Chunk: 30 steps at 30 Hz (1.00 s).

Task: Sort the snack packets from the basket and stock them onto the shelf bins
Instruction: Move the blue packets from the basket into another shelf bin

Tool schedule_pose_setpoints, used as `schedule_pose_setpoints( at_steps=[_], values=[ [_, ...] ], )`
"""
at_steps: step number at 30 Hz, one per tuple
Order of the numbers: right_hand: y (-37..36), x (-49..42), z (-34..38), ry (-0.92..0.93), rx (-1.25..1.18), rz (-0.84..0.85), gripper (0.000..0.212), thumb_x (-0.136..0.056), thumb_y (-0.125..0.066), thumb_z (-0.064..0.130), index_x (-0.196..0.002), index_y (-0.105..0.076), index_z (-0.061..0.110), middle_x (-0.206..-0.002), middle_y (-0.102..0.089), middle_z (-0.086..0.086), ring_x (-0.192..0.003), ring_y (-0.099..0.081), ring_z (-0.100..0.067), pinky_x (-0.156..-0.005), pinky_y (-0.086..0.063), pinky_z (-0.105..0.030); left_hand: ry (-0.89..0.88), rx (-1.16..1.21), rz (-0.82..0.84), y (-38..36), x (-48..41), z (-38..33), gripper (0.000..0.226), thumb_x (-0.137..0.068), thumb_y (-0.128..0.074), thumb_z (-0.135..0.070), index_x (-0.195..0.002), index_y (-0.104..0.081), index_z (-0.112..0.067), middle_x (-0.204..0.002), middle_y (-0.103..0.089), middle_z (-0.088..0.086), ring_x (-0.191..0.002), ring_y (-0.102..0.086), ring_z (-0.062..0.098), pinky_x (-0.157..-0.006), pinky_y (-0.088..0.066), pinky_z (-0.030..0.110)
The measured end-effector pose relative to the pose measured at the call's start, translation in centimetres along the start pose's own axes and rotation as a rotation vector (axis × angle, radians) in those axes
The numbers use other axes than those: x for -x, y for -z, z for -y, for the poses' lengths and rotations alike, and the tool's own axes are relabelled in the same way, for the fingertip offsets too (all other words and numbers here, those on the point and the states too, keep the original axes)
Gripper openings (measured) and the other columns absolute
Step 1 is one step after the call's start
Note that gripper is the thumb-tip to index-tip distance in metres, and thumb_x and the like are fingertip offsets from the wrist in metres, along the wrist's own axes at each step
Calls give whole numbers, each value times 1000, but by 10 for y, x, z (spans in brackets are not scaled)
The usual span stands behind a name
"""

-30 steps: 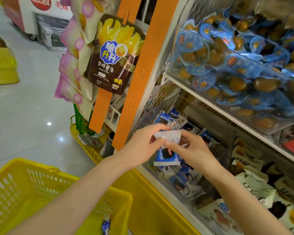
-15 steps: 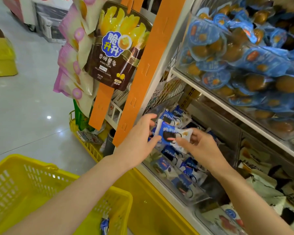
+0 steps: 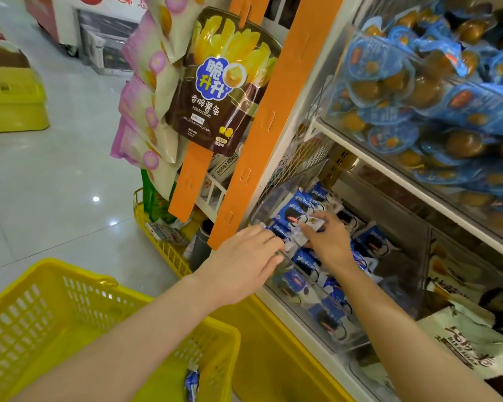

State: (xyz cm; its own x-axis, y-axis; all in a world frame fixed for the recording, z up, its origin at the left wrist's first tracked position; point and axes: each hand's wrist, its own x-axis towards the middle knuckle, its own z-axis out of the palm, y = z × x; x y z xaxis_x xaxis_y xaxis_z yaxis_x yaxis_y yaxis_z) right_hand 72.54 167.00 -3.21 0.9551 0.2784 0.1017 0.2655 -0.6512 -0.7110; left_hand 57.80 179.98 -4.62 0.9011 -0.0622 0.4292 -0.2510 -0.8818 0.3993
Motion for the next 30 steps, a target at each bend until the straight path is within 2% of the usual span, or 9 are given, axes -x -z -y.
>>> schedule_pose_setpoints(
  at_steps=[2, 4, 8, 13, 16, 18, 21, 25, 30],
  values=[
    [3, -1, -3, 5, -27, -32, 28, -86, -66, 17, -110, -52, 8, -105, -61, -12, -75, -61, -21, -73, -56, -46, -25, -2, 18, 2, 2, 3, 31, -99, -35, -30, -127, -47, -21, -124, -51, -6, -119, -39, 7, -108, -22, 22],
    [7, 0, -4, 47, 68, -27, 29, -86, -66, 21, -109, -53, 9, -112, -58, -7, -77, -58, -14, -71, -49, -34, -39, 5, 25, 2, 3, 5, 33, -99, -36, -29, -130, -45, -21, -127, -49, -6, -123, -37, 8, -110, -20, 22],
    [10, 21, 3, 223, 297, -50, 34, -91, -58, 24, -122, -53, 12, -131, -45, -12, -123, -39, -23, -96, -34, -28, -63, 21, -11, 3, 7, 8, 35, -99, -36, -27, -132, -45, -20, -132, -47, -4, -127, -35, 8, -107, -17, 18],
    [3, 87, 28, 645, 261, -69, 27, -94, -47, 31, -114, -54, 15, -109, -52, 5, -104, -42, -1, -90, -30, -11, -4, 44, -38, 12, 55, 25, 34, -97, -33, -28, -120, -54, -16, -117, -55, -2, -109, -49, 12, -94, -41, 29],
    [-20, 119, 32, 750, 154, 75, 23, -93, -44, 32, -112, -51, 22, -103, -44, 19, -97, -43, 3, -87, -32, -6, 50, 24, -3, 6, 93, 51, 31, -95, -34, -27, -111, -58, -15, -105, -57, -2, -94, -50, 12, -84, -39, 25],
    [-50, 136, 23, 727, 130, 215, 21, -94, -43, 34, -112, -50, 25, -103, -44, 19, -98, -46, 2, -85, -36, -11, 115, 23, 27, -5, 119, 67, 29, -93, -37, -27, -105, -61, -15, -97, -58, -2, -88, -46, 9, -78, -33, 22],
    [-112, 155, -9, 570, 214, 477, 24, -95, -45, 34, -117, -51, 25, -107, -48, 15, -103, -46, 1, -87, -40, -19, 240, 51, 146, -37, 168, 92, 29, -91, -42, -28, -101, -63, -13, -93, -61, 3, -87, -55, 17, -76, -44, 29],
    [-196, 169, -67, 231, 419, 760, 36, -97, -45, 29, -132, -42, 20, -131, -47, 0, -120, -47, -16, -94, -36, -27, 490, 165, 441, -94, 240, 123, 31, -98, -40, -33, -123, -50, -19, -122, -52, 0, -114, -49, 17, -92, -36, 26],
    [-264, 173, -121, -61, 585, 845, 42, -97, -46, 22, -136, -37, 8, -141, -39, -11, -130, -37, -25, -101, -27, -29, 731, 357, 748, -154, 288, 135, 35, -99, -39, -33, -131, -43, -18, -132, -46, 2, -119, -46, 17, -98, -38, 31]
  ],
)
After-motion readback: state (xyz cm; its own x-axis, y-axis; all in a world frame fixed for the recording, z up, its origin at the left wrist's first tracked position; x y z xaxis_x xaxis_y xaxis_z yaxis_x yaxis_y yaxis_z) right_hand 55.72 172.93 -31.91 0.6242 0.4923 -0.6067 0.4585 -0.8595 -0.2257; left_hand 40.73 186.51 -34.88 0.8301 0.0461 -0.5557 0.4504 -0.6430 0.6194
